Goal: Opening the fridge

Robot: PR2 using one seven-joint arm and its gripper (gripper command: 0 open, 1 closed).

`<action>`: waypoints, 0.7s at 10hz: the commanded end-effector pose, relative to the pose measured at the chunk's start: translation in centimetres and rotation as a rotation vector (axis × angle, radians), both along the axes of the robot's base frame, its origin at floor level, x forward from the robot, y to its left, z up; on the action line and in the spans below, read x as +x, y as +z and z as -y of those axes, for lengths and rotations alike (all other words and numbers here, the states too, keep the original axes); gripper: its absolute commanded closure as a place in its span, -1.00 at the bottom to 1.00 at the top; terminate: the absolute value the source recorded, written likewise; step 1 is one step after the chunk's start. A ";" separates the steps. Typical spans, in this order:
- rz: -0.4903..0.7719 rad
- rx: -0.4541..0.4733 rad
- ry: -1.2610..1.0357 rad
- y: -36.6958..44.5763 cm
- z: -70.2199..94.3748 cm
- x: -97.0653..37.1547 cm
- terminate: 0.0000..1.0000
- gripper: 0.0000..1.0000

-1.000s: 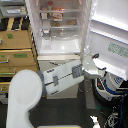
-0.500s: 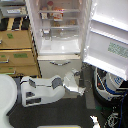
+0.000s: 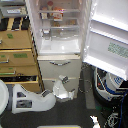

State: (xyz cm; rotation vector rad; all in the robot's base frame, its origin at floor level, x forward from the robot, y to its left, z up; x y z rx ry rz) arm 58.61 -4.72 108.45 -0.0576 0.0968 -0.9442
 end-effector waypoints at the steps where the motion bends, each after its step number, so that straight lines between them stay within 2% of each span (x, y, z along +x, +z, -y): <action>1: 0.228 0.023 1.023 -19.6 -54.3 -21.2 -1.00 -1.00; 4: 0.233 0.066 1.079 -19.7 -58.6 -24.8 -1.00 -1.00; 5: 0.256 0.030 1.062 -19.2 -58.7 -25.6 -1.00 -1.00; 6: 0.358 -0.066 1.058 -17.1 -58.1 -26.2 -1.00 -1.00; 7: 0.392 -0.093 1.069 -16.5 -57.8 -26.3 -1.00 -1.00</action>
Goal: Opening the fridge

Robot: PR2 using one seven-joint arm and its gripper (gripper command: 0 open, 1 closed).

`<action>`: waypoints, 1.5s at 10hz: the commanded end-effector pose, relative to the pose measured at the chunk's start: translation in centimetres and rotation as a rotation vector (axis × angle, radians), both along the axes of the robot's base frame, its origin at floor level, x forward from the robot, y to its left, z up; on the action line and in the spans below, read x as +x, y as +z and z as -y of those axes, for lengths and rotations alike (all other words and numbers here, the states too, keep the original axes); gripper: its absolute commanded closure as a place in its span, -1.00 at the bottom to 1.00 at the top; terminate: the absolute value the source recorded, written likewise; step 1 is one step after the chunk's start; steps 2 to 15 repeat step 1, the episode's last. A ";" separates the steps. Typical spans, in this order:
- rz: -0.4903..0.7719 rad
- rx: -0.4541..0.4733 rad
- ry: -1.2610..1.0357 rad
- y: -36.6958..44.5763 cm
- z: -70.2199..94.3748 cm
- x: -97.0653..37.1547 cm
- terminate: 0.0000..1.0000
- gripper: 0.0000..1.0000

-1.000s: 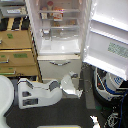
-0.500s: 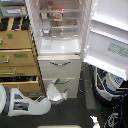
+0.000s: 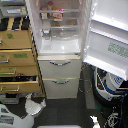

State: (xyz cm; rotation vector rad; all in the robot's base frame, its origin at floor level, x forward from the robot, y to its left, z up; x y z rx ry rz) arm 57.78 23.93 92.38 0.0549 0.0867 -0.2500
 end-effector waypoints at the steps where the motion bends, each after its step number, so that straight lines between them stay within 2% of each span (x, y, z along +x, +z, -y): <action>1: 0.408 -0.117 0.386 -1.6 -28.4 -25.2 1.00 -1.00; 15: 0.408 -0.117 0.386 -1.6 -28.4 -25.2 1.00 -1.00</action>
